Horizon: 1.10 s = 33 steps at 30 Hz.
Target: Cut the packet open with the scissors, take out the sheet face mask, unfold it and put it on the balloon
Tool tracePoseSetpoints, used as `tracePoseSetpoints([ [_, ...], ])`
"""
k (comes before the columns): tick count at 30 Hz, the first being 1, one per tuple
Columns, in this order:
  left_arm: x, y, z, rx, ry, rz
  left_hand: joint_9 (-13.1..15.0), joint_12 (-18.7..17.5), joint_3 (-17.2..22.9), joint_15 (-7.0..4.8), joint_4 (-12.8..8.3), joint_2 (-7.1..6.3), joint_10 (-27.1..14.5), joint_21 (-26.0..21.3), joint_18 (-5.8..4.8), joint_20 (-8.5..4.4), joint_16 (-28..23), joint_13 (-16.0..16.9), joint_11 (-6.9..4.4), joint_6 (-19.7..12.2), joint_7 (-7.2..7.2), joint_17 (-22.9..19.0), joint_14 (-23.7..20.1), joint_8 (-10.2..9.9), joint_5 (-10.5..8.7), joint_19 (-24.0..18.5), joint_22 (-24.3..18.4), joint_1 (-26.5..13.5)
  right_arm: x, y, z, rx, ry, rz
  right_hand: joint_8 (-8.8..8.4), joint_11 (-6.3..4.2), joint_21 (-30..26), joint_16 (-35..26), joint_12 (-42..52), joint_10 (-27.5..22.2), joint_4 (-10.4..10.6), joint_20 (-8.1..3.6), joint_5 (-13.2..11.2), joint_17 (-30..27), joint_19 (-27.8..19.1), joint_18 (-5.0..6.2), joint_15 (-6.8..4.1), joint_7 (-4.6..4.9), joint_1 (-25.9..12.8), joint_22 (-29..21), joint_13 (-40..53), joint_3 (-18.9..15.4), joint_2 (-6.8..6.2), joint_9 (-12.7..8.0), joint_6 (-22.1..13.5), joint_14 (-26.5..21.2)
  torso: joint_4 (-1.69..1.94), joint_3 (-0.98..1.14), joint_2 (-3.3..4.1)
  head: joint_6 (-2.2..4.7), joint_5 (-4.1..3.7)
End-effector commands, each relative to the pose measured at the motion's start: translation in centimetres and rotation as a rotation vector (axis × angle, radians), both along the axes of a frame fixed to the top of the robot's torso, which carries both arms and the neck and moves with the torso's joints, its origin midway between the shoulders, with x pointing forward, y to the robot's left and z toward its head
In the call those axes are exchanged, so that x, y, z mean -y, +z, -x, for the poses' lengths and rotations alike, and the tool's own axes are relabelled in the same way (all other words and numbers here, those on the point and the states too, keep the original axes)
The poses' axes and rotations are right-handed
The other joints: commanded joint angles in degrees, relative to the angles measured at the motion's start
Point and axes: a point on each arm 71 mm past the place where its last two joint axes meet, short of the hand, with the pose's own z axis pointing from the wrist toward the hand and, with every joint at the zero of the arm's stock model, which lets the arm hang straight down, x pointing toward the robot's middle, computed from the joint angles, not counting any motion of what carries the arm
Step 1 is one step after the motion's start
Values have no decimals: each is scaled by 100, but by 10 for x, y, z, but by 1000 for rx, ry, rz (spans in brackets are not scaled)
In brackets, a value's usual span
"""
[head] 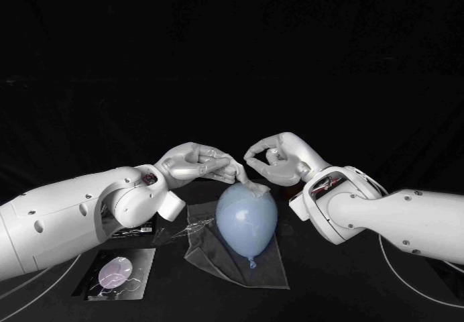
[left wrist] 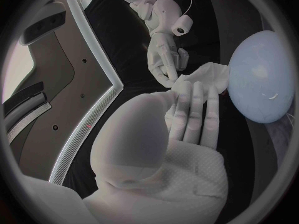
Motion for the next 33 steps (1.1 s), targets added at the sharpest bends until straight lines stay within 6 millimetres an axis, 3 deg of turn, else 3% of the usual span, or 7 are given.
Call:
tracePoseSetpoints([
  [1,1,1,0,4,0,7,44,14,55,11,-14,-11,32,38,53,-3,28,-2,10,30,-3,12,45,30,19,47,8,21,1,1,0,2,-2,-20,97,38,-10,20,-25,470,-20,7,-10,1505,-17,2,20,22,-12,1052,1291,48,43,83,28,609,2,0,2,5,-6],
  [15,0,1,0,1,-2,8,51,12,74,11,-21,-10,34,45,55,-6,27,-3,11,31,0,18,44,32,20,53,11,12,7,2,-3,-15,-12,-28,118,41,-21,20,-33,469,-81,10,-68,1505,-24,5,23,27,-22,1048,1287,102,30,93,19,609,-1,0,1,14,4],
  [19,1,1,0,-14,-4,18,67,-5,136,29,-31,-19,-1,63,53,-9,7,-9,36,-11,38,36,5,15,19,57,20,-40,1,3,-1,2,20,-15,61,92,-92,20,-79,452,-201,35,-18,1505,-62,16,62,86,-140,1028,1268,-75,-212,91,-183,609,2,0,2,13,-6],
  [23,2,1,1,-41,-6,36,81,1,149,35,-43,-65,2,70,51,-10,16,-6,55,-15,81,58,15,12,20,52,24,-88,-7,7,2,76,76,35,-15,136,-148,20,-134,428,-258,64,27,1505,-95,25,99,139,-213,1012,1245,-332,-369,62,-300,609,7,-3,5,12,-8],
  [33,3,0,3,-88,-7,70,94,-27,195,40,-58,-164,-90,137,69,-29,55,-18,93,-92,128,124,58,-43,21,118,54,-222,-22,10,12,224,156,145,-424,307,-256,20,-242,376,-240,181,-71,1505,-158,40,244,338,-300,984,1201,-743,-533,-174,-596,609,9,-2,1,9,3],
])
